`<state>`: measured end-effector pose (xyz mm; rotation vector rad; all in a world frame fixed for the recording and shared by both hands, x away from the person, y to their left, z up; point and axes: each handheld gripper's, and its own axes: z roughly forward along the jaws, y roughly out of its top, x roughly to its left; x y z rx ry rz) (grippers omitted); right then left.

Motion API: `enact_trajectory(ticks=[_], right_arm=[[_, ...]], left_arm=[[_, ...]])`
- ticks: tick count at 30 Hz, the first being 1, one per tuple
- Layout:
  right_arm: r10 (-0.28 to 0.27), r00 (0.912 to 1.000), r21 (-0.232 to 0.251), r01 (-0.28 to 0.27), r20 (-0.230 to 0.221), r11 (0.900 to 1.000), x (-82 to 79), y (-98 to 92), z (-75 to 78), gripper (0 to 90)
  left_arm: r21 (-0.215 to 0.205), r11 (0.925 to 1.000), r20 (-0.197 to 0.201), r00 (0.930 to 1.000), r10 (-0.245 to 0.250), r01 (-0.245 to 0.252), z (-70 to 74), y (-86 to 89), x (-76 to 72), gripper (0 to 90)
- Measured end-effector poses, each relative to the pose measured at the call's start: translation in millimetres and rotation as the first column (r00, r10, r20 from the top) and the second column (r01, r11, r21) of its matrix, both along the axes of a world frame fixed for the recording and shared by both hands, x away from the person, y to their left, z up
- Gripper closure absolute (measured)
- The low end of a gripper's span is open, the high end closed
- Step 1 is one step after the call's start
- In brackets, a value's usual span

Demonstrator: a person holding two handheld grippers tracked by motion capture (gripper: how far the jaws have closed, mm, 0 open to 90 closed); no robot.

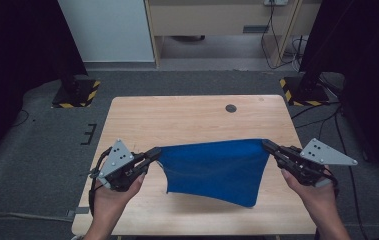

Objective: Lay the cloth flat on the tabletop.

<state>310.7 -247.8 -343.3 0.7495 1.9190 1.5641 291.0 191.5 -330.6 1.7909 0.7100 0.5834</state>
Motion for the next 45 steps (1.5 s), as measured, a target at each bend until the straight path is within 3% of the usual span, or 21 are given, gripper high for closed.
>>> enact_trajectory(ticks=[4,6,7,8,12,14,18,20,22,26,31,42,45], right_arm=[[-0.018,0.999,-0.027,0.017,-0.041,0.999,18.9,1.6,-8.8,88.8],[-0.027,0.9969,-0.04,0.024,-0.074,0.999,34.7,3.6,-18.1,88.8],[-0.04,0.9933,-0.044,0.035,-0.108,0.998,51.5,5.2,-28.5,88.7],[-0.04,0.9933,-0.044,0.035,-0.108,0.998,51.5,5.2,-28.5,88.7],[-0.057,0.9857,-0.075,0.045,-0.158,0.996,80.1,10.5,-48.1,88.7],[-0.063,0.9829,-0.089,0.048,-0.173,0.995,91.0,13.3,-56.7,88.7],[-0.082,0.975,-0.121,0.057,-0.207,0.991,110.9,19.2,-78.3,88.6],[-0.083,0.9739,-0.128,0.057,-0.211,0.99,113.6,20.4,-81.6,88.6],[-0.091,0.9714,-0.14,0.061,-0.219,0.988,118.4,21.7,-86.3,88.6],[-0.117,0.9657,-0.136,0.087,-0.232,0.987,129.0,21.7,-91.6,88.6],[-0.151,0.9568,-0.164,0.112,-0.248,0.98,143.8,24.4,-99.0,88.6],[-0.166,0.9486,-0.176,0.121,-0.269,0.977,166.6,25.6,-108.6,88.7],[-0.177,0.9428,-0.174,0.131,-0.283,0.976,177.7,25.5,-112.7,88.7]], left_arm=[[0.012,0.9999,-0.038,0.9993,0.005,-0.005,-9.0,-2.9,20.9,87.5],[0.006,1.0,-0.063,0.998,-0.001,0.001,-17.6,-2.7,37.0,87.4],[0.003,1.0,-0.08,0.9968,0.002,-0.002,-22.2,-2.6,45.6,87.4],[0.007,0.9999,-0.094,0.9955,0.01,-0.009,-27.1,-2.4,53.9,87.4],[0.038,0.9987,-0.154,0.9873,0.039,-0.033,-50.0,-3.6,84.1,87.4],[0.055,0.9975,-0.164,0.9851,0.052,-0.043,-62.3,-3.7,96.3,87.3],[0.039,0.9962,-0.201,0.976,0.084,-0.078,-85.6,-2.3,115.6,87.3],[0.043,0.995,-0.214,0.972,0.097,-0.09,-92.1,-2.8,123.2,87.3],[0.033,0.9947,-0.226,0.9686,0.103,-0.098,-95.5,-3.6,129.3,87.3],[0.047,0.993,-0.245,0.9625,0.116,-0.108,-99.3,-7.2,141.7,87.2],[0.057,0.9906,-0.258,0.9566,0.135,-0.124,-100.6,-11.4,155.3,87.4],[0.08,0.9843,-0.277,0.9452,0.173,-0.157,-111.8,-17.5,180.7,87.6],[0.083,0.984,-0.28,0.9438,0.175,-0.158,-114.1,-19.0,188.5,87.5]])
